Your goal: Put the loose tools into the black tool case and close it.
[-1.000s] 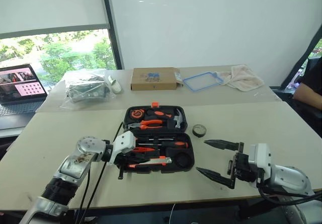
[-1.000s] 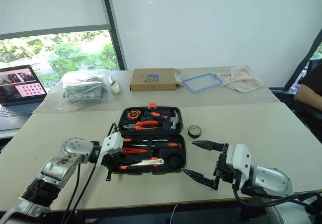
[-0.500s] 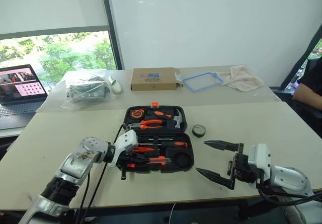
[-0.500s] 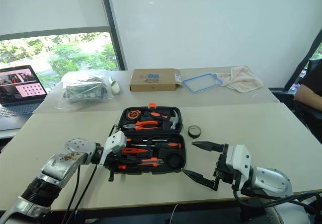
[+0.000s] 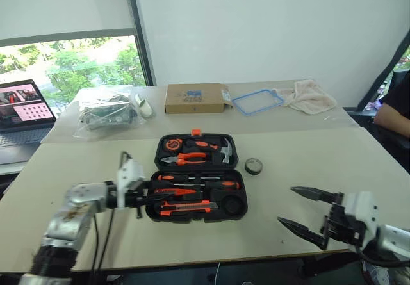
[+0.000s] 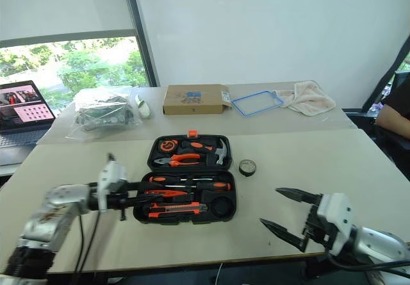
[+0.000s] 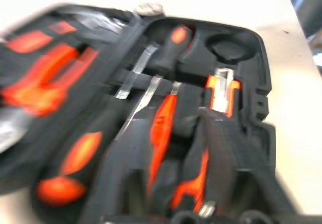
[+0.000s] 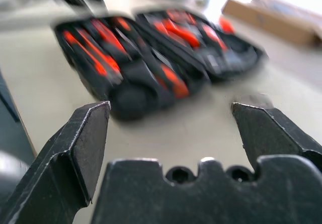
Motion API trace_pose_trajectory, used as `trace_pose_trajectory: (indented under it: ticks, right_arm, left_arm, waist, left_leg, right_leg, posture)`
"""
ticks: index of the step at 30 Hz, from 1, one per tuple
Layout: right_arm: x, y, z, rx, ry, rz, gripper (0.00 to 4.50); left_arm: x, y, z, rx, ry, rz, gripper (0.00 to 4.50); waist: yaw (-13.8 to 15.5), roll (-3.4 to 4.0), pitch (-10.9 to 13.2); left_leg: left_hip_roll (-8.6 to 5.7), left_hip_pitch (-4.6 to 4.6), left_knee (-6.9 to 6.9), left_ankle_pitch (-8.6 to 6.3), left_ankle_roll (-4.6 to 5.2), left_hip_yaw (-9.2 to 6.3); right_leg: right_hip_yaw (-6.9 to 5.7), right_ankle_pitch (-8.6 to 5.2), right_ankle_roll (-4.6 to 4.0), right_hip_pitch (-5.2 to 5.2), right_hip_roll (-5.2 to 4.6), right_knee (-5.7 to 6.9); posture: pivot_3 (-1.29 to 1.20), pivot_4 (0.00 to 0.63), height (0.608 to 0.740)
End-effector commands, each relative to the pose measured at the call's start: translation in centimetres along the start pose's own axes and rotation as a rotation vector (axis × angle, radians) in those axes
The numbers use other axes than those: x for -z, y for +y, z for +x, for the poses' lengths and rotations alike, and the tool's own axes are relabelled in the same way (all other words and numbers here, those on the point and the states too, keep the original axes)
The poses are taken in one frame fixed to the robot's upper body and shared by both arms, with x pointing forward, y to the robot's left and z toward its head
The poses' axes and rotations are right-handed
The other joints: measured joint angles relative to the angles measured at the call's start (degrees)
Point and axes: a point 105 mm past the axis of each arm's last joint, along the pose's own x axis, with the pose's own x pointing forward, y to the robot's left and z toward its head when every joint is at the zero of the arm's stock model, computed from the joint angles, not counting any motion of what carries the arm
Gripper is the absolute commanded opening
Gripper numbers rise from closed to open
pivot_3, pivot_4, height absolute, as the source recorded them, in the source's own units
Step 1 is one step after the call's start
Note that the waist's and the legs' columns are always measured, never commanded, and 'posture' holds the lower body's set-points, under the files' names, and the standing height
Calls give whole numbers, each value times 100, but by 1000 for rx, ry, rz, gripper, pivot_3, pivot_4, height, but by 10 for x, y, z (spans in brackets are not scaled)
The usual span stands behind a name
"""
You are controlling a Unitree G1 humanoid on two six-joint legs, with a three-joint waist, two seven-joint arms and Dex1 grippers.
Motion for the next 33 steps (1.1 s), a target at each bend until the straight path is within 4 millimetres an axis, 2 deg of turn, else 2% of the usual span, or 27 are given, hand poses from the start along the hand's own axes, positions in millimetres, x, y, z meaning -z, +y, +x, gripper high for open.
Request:
trace_pose_trajectory:
  ticks: [1, 2, 5, 9, 14, 19, 23, 26, 28, 33]
  right_arm:
    - [2, -12, -16, 56, 42, -49, 4500]
    - [3, -15, -16, 52, 54, -50, 4500]
    - [0, -26, -2, 29, 66, -65, 4500]
    - [-12, -51, 40, -61, 113, -113, 4500]
    - [-11, -73, 105, -229, 281, -159, 4500]
    - [-3, -79, 142, -326, 394, -229, 4500]
    - [-2, -76, 160, -383, 402, -265, 4500]
    - [3, -74, 166, -412, 424, -272, 3831]
    - [5, -75, 168, -421, 434, -275, 3152]
    - [6, -78, 171, -423, 439, -286, 1496]
  left_arm:
    - [0, 3, -37, -50, -22, -32, 3236]
    - [4, 0, -49, -66, -17, -70, 3779]
    - [7, -3, -66, -113, -26, -120, 4357]
    - [3, -7, -66, -123, -59, -130, 4357]
    - [-3, -9, -57, -113, -96, -125, 4357]
    - [-6, -11, -49, -111, -116, -120, 4357]
    - [-6, -12, -49, -121, -113, -111, 4357]
    - [-2, -13, -50, -142, -83, -88, 4500]
    - [-1, -13, -50, -142, -74, -85, 4500]
    - [-1, -16, -50, -127, -78, -88, 4500]
  waist:
    - [-45, 0, 0]
    - [-63, 0, 1]
    - [-121, -1, 1]
    - [-194, -9, 8]
    - [-225, -20, 13]
    - [-244, -23, 14]
    - [-283, -23, 14]
    - [-320, -22, 14]
    - [-334, -22, 15]
    - [-328, -21, 15]
  left_leg:
    - [0, 0, -3, 0, 0, 1]
    - [3, 0, -4, 0, 1, 5]
    - [6, 1, -5, 0, 1, 10]
    - [22, 7, -4, -1, 2, 48]
    - [60, -3, -18, 4, -10, 72]
    - [68, -34, -23, 2, -12, 75]
    - [51, -80, -10, -3, -3, 70]
    - [47, -86, -3, -3, -3, 76]
    - [49, -85, -1, -3, -3, 77]
    - [51, -84, 23, -5, -7, 78]
  right_leg:
    - [0, 0, 0, -1, 0, -2]
    - [1, 0, -1, -3, 2, -3]
    - [1, 1, -2, -5, 3, -3]
    - [6, 17, -17, -6, 1, -2]
    - [-1, 43, -44, -22, 7, -28]
    - [-27, 49, -54, -55, 6, -44]
    - [-59, 58, -41, -92, 3, -49]
    - [-126, 66, -53, -102, -17, -49]
    - [-168, 74, -66, -101, -32, -51]
    - [-170, 81, -76, -98, -35, -52]
  posture:
    - [0, 150, 740]
    - [0, 150, 740]
    - [0, 150, 740]
    - [0, 150, 740]
    - [0, 150, 740]
    - [0, 150, 740]
    - [0, 150, 740]
    - [0, 150, 740]
    - [0, 150, 740]
    - [0, 150, 740]
